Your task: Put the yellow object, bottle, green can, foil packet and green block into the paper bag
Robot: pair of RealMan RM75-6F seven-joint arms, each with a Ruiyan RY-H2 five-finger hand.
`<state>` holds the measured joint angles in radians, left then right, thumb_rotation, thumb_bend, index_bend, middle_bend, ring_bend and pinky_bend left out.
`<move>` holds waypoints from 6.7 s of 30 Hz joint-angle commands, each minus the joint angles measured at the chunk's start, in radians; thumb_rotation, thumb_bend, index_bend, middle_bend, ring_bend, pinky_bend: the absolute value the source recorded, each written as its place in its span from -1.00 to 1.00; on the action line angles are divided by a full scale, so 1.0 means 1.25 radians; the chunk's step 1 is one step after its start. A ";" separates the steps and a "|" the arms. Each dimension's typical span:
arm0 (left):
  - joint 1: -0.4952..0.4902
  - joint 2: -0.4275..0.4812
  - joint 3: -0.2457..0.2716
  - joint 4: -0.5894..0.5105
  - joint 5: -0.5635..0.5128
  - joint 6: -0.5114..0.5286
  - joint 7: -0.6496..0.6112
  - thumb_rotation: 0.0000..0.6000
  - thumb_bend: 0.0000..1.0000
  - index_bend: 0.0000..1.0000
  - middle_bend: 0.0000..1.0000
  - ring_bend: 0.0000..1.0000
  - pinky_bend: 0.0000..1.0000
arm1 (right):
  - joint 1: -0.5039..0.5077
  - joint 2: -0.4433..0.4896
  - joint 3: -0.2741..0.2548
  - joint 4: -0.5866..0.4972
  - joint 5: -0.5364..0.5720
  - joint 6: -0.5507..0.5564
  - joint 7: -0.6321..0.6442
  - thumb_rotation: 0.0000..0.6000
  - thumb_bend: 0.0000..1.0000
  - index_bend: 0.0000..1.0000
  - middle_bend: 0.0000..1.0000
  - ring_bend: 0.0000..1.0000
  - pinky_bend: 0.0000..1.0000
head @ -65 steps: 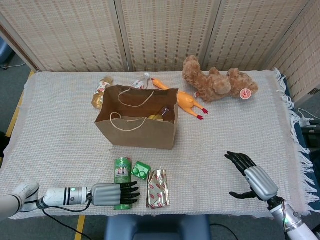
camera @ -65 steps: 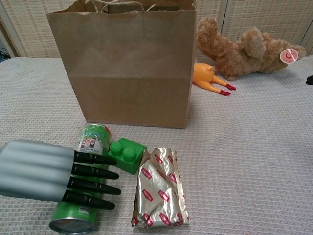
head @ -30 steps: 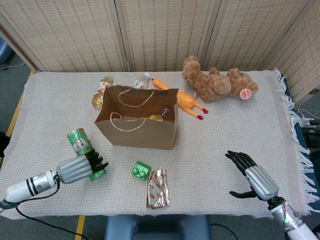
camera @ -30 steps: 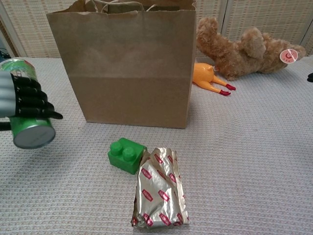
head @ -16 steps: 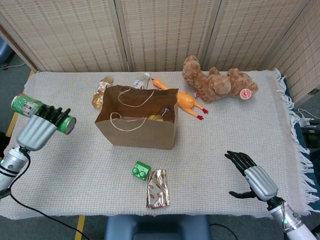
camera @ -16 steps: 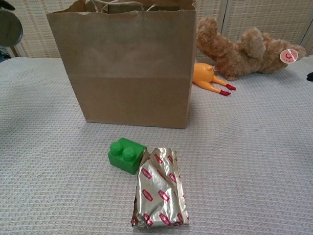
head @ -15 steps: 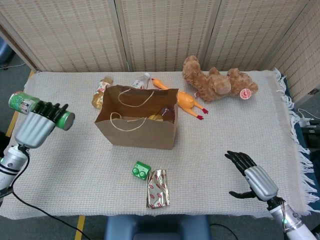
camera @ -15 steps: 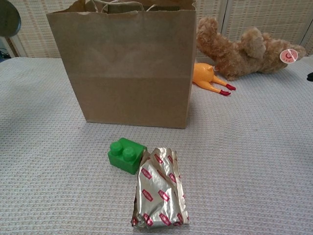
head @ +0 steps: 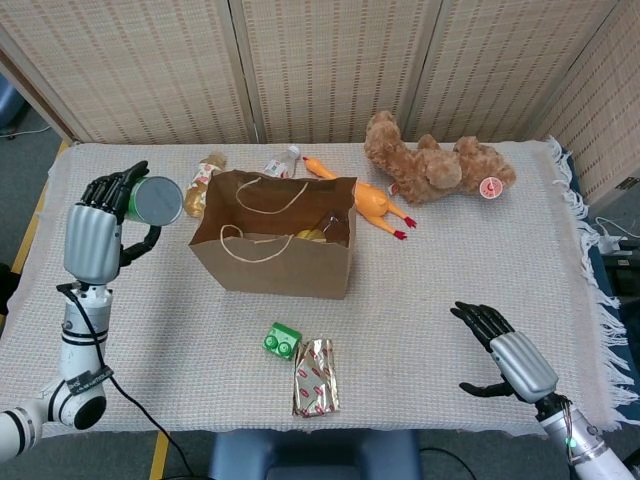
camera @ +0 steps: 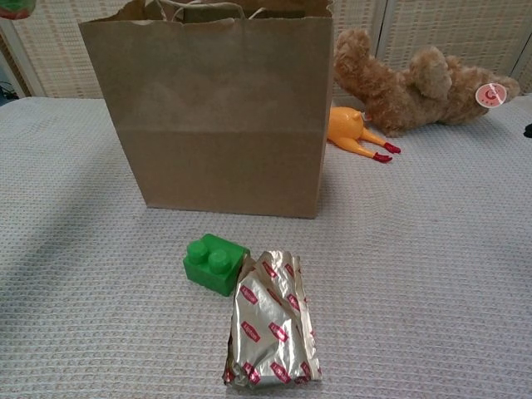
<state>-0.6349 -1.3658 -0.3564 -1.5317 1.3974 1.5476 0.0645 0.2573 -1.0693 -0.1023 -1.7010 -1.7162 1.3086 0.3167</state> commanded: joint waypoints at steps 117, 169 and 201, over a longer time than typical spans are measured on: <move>0.089 -0.003 0.420 0.339 0.639 -0.002 -0.039 1.00 -0.06 -0.60 -0.48 -0.60 -0.37 | 0.000 0.005 0.004 -0.008 0.017 -0.015 -0.009 1.00 -0.94 -1.00 -1.00 -1.00 -1.00; -0.240 -0.244 0.406 0.309 0.651 -0.403 0.132 1.00 -0.21 -1.00 -1.00 -1.00 -0.92 | 0.002 0.013 0.020 -0.016 0.049 -0.023 0.034 1.00 -0.94 -1.00 -1.00 -1.00 -1.00; -0.257 -0.274 0.460 0.355 0.554 -0.435 0.141 1.00 0.49 0.14 0.34 0.19 0.41 | -0.001 0.013 0.026 -0.021 0.055 -0.023 0.031 1.00 -0.94 -1.00 -1.00 -1.00 -1.00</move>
<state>-0.9560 -1.7137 0.2115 -1.0823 2.0925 1.0067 0.2436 0.2562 -1.0525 -0.0707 -1.7272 -1.6471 1.2797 0.3559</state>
